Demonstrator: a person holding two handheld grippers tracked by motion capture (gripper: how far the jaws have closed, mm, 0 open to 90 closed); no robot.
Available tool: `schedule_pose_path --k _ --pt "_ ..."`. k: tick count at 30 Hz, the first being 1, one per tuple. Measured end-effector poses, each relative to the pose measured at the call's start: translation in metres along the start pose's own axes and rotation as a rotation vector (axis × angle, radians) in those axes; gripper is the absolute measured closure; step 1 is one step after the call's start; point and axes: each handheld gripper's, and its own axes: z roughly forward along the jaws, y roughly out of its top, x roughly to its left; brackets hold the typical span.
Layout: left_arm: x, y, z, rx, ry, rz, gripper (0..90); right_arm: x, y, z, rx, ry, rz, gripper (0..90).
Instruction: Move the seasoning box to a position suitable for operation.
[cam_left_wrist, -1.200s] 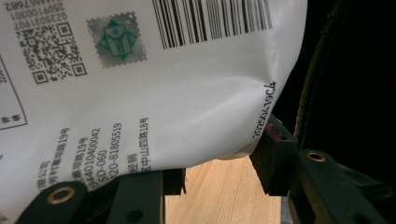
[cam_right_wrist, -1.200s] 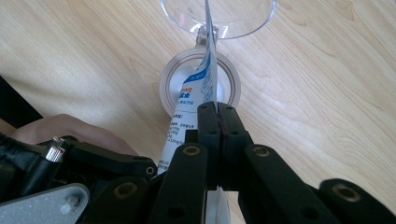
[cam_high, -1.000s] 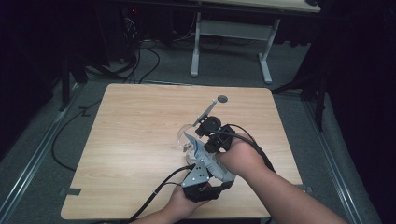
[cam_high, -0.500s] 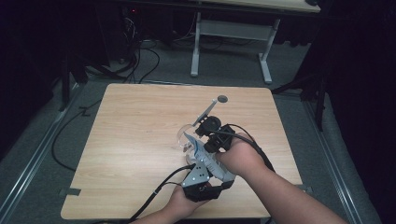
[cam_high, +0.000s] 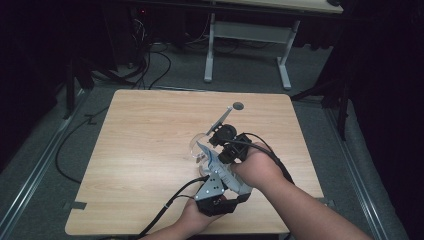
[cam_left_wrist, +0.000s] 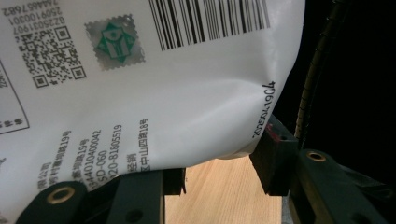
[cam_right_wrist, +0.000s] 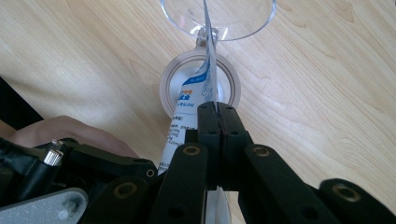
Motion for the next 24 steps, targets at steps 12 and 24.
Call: schedule_pose_path --k 12,24 --pt "0.0003 -0.0001 -0.0005 0.002 0.003 0.002 59.8 0.0007 0.0008 0.0024 0.001 0.001 -0.01 89.9" --pt "0.0001 -0.0008 -0.001 0.002 0.002 0.004 59.7 0.0008 0.0007 0.0022 -0.001 0.003 -0.012 89.9"
